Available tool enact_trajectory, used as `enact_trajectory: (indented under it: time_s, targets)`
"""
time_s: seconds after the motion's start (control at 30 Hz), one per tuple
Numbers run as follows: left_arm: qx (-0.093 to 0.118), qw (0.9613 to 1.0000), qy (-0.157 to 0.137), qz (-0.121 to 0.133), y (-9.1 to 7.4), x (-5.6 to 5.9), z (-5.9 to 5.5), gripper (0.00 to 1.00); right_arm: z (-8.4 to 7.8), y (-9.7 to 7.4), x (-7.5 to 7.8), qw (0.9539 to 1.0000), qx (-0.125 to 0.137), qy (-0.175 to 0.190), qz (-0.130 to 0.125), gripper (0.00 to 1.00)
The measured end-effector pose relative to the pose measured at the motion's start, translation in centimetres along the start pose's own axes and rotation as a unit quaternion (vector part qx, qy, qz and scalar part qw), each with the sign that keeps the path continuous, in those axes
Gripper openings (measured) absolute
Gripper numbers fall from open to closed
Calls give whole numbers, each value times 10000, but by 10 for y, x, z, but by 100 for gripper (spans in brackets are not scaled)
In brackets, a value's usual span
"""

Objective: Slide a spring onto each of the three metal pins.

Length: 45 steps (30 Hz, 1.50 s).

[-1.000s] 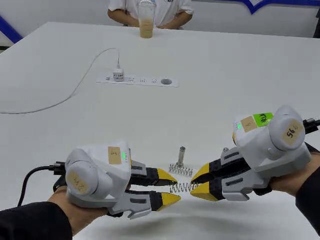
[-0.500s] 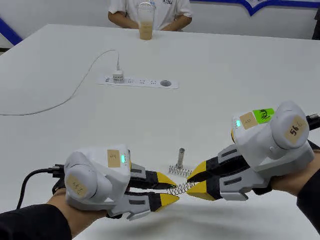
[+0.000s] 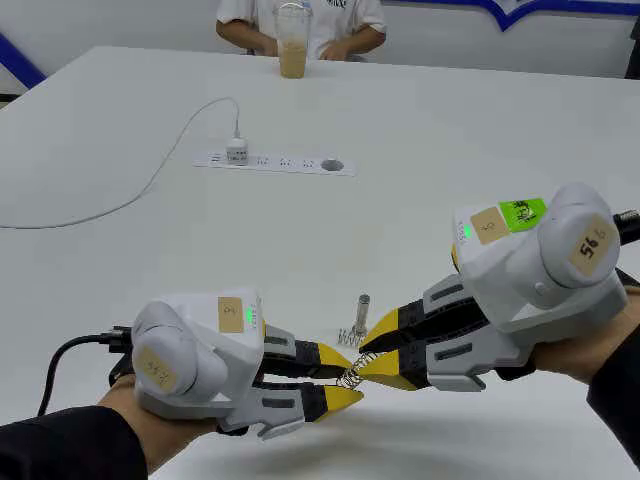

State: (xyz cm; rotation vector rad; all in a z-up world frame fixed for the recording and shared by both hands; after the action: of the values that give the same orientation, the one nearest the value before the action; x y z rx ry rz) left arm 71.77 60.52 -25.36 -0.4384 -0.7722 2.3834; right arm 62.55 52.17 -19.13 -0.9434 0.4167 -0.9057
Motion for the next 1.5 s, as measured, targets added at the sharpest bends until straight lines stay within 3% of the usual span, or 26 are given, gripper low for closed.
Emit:
enact_trajectory:
  time_s: [0.3,0.73,1.1,1.5]
  targets:
    - [-19,10000,0,-35,1,1,-1,10,-3,4,1,9995,-262,165,111,16]
    - [-53,10000,67,-26,3,2,2,10,1,13,1,9966,-810,-47,161,13]
    - [-5,10000,17,-28,4,2,3,12,1,11,2,9961,-869,-70,150,12]
    - [-21,9997,-240,-50,-3,3,-3,26,-4,3,9,9949,-1001,8,95,12]
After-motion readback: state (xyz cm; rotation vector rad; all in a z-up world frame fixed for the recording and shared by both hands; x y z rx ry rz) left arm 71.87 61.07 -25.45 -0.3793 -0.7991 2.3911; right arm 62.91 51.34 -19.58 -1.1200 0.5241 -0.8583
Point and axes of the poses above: the centre of the closed fingertips' face, and the gripper's own axes: y roughly forward along the fingers, x roughly to its right, z roughly out of its top, the point moved 9 cm from there along -y, roughly backward along the fingers, and after that the axes turned 15 degrees about -x, right-handed, at the moved point
